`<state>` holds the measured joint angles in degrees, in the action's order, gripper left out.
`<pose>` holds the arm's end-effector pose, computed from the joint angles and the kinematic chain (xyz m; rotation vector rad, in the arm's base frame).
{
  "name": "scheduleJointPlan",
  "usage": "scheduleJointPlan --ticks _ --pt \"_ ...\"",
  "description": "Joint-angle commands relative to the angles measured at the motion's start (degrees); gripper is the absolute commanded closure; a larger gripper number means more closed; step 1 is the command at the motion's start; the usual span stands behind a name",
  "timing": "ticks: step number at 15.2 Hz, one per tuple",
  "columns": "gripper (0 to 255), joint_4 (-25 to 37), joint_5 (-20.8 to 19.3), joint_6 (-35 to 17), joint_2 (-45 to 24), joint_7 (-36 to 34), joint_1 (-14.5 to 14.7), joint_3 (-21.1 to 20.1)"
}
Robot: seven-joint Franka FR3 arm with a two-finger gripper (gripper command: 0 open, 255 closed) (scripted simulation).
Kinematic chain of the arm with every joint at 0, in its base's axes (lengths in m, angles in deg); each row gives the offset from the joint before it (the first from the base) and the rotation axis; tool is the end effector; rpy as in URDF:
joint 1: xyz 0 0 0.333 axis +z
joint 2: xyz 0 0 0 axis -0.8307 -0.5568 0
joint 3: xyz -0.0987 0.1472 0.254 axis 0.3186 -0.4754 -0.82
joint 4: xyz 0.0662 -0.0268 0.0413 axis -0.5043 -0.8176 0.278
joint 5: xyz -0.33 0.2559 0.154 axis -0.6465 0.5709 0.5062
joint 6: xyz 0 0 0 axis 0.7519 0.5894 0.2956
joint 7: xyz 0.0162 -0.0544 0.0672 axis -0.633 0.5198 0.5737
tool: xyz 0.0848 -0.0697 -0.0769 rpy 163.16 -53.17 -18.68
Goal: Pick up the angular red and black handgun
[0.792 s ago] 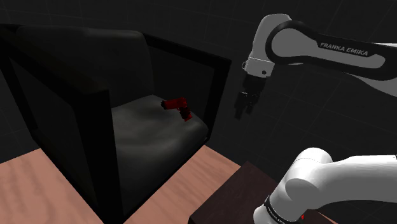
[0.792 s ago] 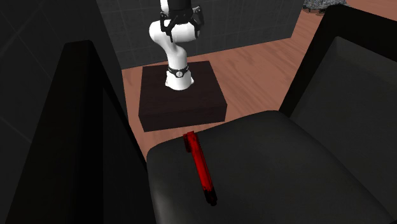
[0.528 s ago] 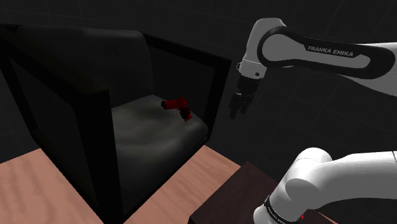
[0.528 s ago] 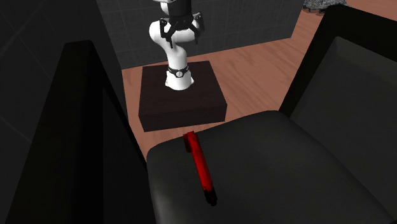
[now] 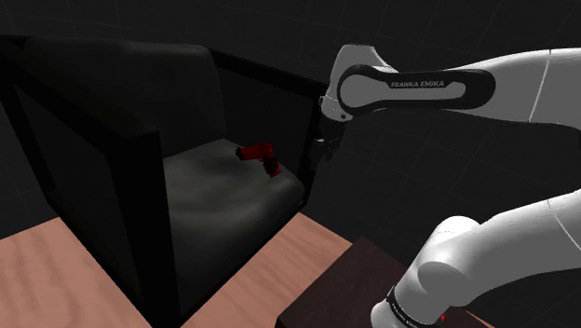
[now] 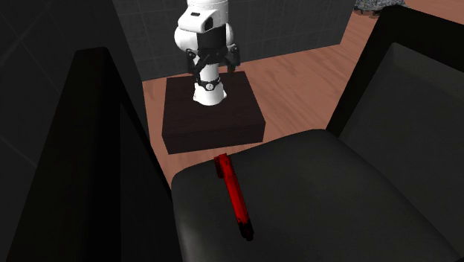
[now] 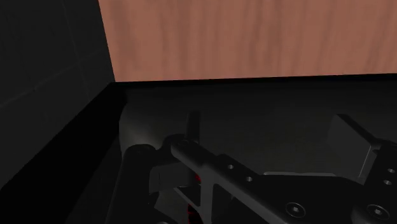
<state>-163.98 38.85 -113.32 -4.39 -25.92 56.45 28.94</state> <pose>0.4485 0.0031 0.4643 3.1309 0.2152 0.0481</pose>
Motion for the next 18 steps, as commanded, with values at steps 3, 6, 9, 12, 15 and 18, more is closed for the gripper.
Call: scheduleJointPlan --ticks 3,6,9,12,15,18 --pt "0 2.91 -1.64 -7.11 -7.34 1.30 0.21 -0.50" --pt "0 5.84 -3.05 -11.84 -13.11 2.24 0.20 -0.74" --pt "0 9.41 -4.58 -15.98 -18.92 2.97 0.18 -1.01" --pt "0 13.60 -6.25 -19.49 -24.73 3.50 0.18 -1.29" --pt "0 18.41 -8.06 -22.36 -30.52 3.90 0.28 -1.52" --pt "0 23.85 -9.93 -24.60 -36.32 4.21 0.52 -1.67"
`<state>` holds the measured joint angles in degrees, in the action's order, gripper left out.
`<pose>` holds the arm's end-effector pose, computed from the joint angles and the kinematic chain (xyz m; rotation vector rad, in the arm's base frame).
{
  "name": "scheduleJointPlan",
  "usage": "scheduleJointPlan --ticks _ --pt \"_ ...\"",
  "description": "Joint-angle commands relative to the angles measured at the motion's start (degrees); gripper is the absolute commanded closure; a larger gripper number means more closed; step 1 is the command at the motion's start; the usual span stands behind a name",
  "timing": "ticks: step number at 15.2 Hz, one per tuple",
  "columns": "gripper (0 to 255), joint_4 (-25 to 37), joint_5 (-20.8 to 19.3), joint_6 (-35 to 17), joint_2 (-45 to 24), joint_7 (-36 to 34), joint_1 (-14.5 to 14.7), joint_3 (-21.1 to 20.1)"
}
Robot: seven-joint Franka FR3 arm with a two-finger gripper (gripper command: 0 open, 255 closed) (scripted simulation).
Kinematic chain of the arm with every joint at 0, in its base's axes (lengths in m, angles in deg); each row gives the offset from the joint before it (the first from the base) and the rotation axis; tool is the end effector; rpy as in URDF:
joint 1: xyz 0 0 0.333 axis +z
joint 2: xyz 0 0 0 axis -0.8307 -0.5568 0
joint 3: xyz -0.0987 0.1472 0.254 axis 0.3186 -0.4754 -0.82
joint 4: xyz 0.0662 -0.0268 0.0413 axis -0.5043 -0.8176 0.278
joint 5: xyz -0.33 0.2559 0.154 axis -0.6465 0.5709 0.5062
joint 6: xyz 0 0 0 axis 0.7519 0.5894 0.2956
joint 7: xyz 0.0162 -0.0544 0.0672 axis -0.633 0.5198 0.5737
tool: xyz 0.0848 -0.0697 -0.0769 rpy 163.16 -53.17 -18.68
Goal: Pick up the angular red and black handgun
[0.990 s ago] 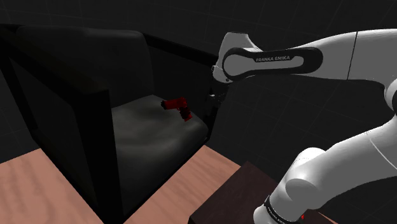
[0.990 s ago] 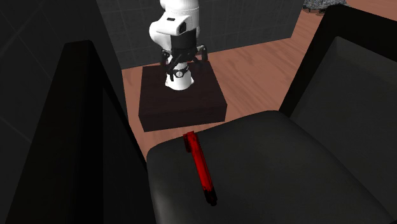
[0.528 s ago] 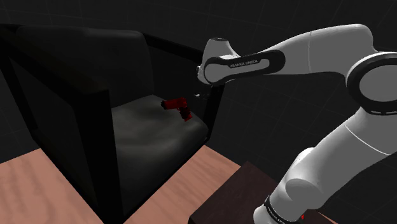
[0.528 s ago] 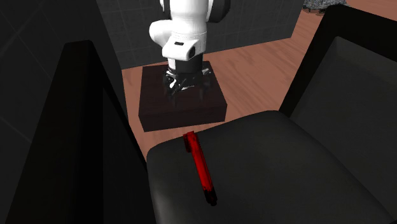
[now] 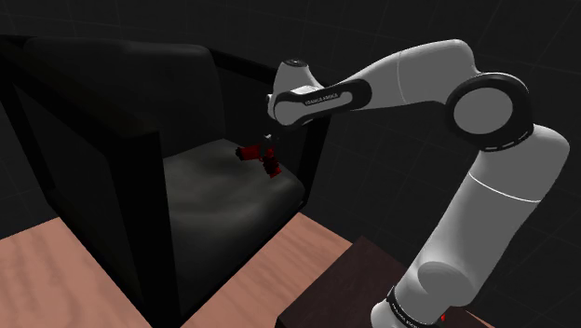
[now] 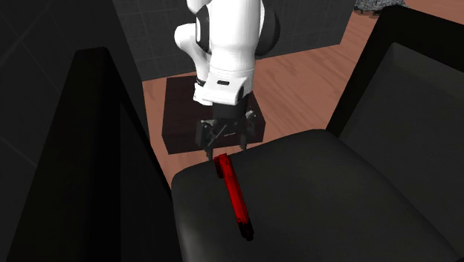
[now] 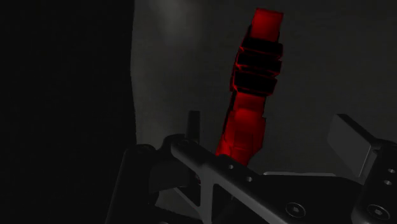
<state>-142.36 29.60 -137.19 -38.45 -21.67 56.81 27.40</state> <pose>0.6401 0.0191 0.3867 2.9332 0.5027 0.3268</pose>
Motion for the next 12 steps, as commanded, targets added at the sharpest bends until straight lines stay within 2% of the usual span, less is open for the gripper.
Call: scheduleJointPlan --ticks 1,7,12 --pt "0 4.18 -1.32 -1.33 -4.19 0.06 0.27 -0.15" --pt "0 17.65 -4.79 -3.48 -16.05 0.99 1.33 -0.05" --pt "0 16.78 -5.47 -6.09 -17.67 0.31 1.49 0.22"
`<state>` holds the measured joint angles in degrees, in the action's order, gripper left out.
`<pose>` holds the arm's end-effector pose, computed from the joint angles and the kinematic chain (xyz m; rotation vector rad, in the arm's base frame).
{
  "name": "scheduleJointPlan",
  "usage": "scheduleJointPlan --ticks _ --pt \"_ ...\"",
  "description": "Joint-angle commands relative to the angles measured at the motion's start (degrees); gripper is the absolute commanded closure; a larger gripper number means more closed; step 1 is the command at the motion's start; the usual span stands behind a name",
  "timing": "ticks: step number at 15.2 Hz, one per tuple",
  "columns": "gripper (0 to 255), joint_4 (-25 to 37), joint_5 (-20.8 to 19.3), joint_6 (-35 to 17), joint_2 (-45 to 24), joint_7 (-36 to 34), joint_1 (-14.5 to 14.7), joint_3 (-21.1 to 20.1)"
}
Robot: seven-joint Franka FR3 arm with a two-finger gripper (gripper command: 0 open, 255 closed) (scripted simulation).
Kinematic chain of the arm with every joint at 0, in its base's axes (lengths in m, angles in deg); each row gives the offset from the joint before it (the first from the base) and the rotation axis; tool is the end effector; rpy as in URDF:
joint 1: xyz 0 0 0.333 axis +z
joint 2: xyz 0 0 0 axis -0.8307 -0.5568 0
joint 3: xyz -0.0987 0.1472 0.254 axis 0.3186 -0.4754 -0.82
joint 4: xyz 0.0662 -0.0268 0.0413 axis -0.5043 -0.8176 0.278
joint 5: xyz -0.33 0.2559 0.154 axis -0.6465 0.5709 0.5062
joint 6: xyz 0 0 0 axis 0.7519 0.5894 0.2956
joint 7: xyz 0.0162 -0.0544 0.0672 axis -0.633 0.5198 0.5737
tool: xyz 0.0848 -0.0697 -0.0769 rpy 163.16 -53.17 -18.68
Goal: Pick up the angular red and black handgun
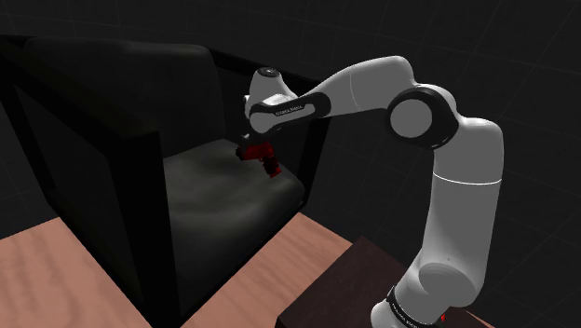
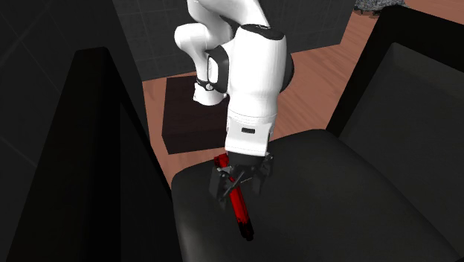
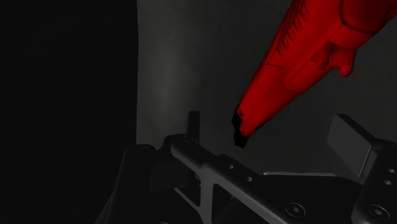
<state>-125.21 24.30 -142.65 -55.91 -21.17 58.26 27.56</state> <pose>0.7347 0.0383 0.3511 2.8271 0.6227 0.4444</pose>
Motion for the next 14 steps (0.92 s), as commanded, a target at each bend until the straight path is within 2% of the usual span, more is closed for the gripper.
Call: scheduleJointPlan --ticks 1,5,6,14 --pt "0 -0.71 -0.31 -1.26 -0.52 -0.37 0.06 0.12" --pt "0 -1.52 -0.70 -2.87 -1.35 -0.87 0.14 0.30" --pt "255 -1.57 -0.74 -2.92 -1.37 -0.94 0.18 0.30" --pt "255 -1.63 -0.72 -2.93 -1.31 -0.92 0.15 0.30"
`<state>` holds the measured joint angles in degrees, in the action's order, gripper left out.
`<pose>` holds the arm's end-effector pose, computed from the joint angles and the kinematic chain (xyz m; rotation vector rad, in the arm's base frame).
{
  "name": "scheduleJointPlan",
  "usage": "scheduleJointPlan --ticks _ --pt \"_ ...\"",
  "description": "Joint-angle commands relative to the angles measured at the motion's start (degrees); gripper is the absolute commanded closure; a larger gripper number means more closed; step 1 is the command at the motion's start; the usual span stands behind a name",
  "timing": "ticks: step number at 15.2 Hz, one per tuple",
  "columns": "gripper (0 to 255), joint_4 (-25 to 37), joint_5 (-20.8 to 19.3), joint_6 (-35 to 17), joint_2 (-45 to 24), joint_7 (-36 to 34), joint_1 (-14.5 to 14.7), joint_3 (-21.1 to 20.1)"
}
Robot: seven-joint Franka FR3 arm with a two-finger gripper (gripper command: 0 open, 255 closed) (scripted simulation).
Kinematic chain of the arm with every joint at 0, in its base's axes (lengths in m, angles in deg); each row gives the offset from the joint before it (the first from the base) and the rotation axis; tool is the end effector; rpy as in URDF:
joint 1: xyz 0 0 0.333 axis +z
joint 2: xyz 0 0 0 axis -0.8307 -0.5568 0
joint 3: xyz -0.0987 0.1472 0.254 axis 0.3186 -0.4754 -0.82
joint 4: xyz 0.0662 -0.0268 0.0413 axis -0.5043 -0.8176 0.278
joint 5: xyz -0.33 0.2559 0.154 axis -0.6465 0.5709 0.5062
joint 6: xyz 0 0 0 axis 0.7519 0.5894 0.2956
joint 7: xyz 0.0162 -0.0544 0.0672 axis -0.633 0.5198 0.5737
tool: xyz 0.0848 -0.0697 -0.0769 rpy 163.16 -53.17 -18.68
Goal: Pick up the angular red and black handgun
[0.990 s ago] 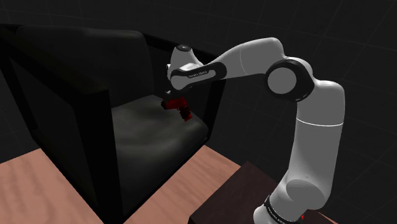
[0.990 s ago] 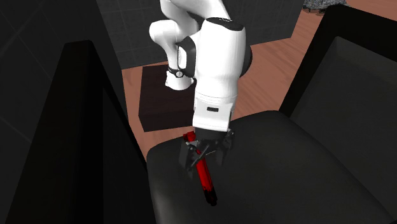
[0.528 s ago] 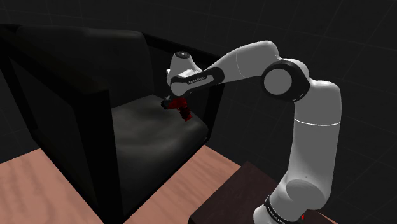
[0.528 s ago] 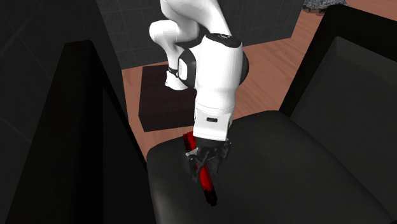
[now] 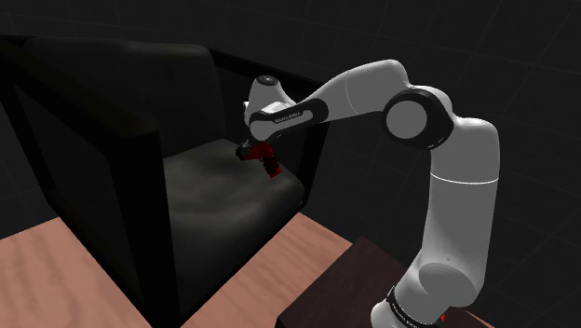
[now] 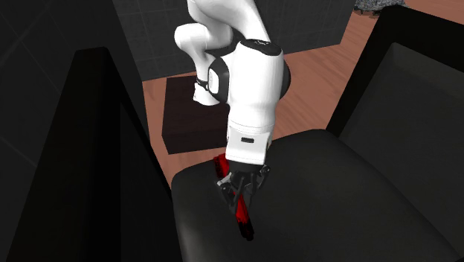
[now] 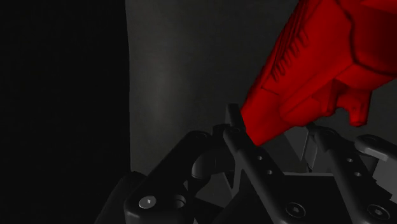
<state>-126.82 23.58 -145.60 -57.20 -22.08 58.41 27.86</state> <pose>0.7327 0.0385 0.3256 2.8261 0.6232 0.4470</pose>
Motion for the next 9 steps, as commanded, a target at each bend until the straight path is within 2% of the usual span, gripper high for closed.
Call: scheduleJointPlan --ticks 1,9 --pt "255 0.10 0.02 0.08 -0.06 0.05 -0.01 -0.01" --pt "255 2.90 1.18 5.17 2.31 1.55 -0.20 -0.51"
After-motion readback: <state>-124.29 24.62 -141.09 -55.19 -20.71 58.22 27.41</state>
